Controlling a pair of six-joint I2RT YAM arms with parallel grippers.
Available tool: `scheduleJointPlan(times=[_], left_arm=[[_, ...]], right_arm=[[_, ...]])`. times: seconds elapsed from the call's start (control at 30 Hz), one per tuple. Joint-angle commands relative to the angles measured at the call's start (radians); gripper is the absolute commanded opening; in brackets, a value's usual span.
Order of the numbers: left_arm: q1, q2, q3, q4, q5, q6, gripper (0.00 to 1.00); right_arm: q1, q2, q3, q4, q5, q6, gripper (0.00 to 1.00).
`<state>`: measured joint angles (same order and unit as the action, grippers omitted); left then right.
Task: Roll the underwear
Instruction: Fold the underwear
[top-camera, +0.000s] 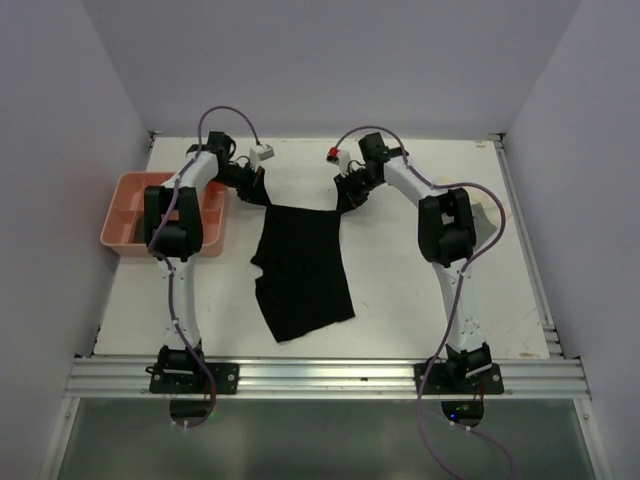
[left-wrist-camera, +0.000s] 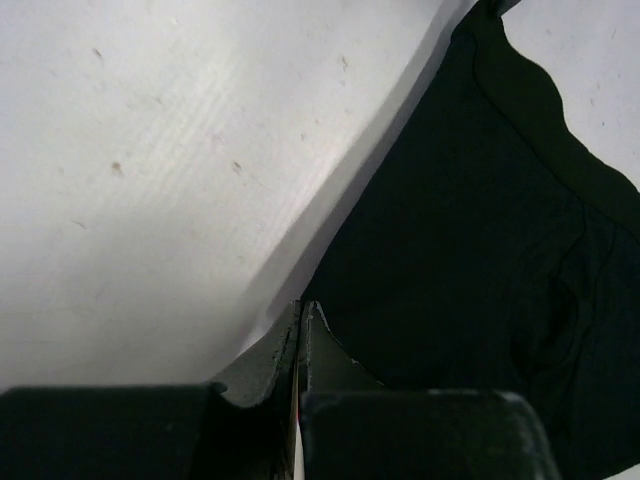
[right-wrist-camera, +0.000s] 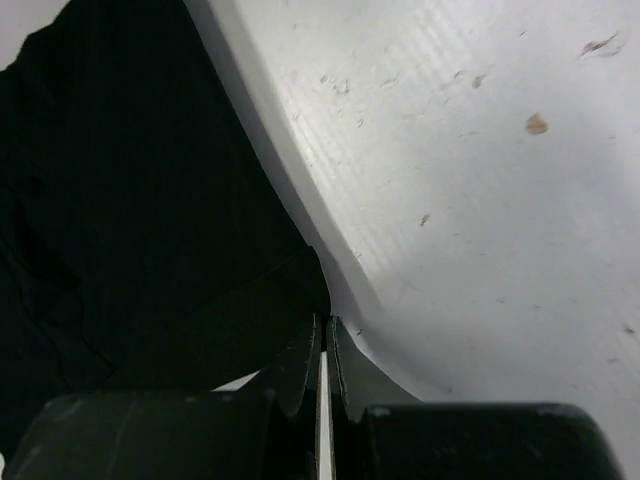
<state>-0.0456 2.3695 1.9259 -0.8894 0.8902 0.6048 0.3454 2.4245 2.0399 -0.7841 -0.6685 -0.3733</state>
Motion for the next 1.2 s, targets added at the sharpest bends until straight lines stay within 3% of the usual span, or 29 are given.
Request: scheduleJointPlan(times=[0.0, 0.13, 0.37, 0.53, 0.8, 1.17], left_arm=[[0.01, -0.047, 0.073, 0.046, 0.026, -0.028, 0.0], [0.01, -0.133, 0.032, 0.03, 0.055, 0.03, 0.0], [0.01, -0.358, -0.235, 0.059, 0.087, 0.139, 0.0], [0.009, -0.504, -0.369, 0.066, 0.099, 0.197, 0.0], [0.007, -0.616, -0.545, -0.051, 0.131, 0.351, 0.0], [-0.019, -0.782, -0.719, -0.056, 0.138, 0.397, 0.0]], right_arm=[[-0.014, -0.143, 0.022, 0.074, 0.064, 0.04, 0.0], [-0.013, -0.208, -0.001, 0.078, 0.06, 0.039, 0.0], [0.032, -0.361, -0.145, 0.098, 0.055, 0.027, 0.0], [0.095, -0.438, -0.262, 0.095, 0.138, 0.004, 0.0], [0.135, -0.574, -0.452, 0.121, 0.184, 0.007, 0.0], [0.159, -0.722, -0.593, 0.124, 0.234, 0.001, 0.0]])
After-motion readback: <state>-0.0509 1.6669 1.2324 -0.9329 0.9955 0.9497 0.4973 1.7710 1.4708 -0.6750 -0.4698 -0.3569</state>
